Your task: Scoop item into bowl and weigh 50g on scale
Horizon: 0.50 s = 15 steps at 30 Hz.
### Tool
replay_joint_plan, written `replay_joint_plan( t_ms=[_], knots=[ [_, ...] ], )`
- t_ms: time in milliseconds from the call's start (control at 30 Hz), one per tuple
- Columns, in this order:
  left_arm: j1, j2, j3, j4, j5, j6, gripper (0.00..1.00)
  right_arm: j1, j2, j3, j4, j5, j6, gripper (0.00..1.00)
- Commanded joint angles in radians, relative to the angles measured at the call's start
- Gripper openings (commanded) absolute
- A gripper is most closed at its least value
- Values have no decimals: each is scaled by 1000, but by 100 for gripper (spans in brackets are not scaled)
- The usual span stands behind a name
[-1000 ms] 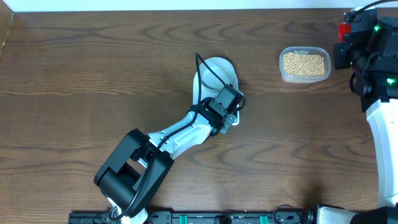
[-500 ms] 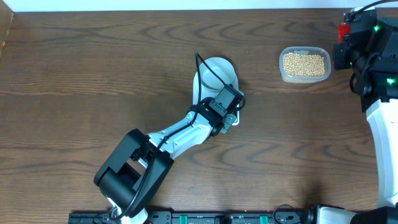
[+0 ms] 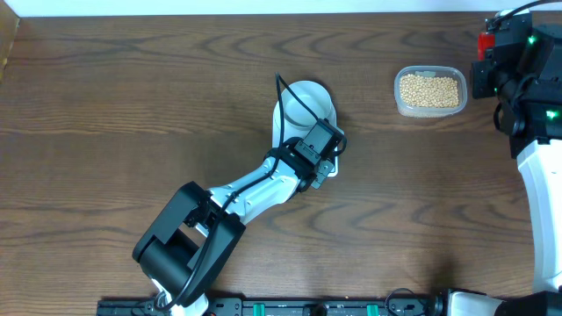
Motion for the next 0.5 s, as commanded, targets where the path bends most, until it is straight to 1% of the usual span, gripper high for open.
replay_joint_plan(
  t_ms=[0, 467],
  knots=[
    [5, 20, -20, 0, -20, 10, 7, -5, 5, 19, -2, -6, -11, 1],
    [15, 35, -21, 2, -19, 10, 7, -5, 5, 19, -2, -6, -11, 1]
  ],
)
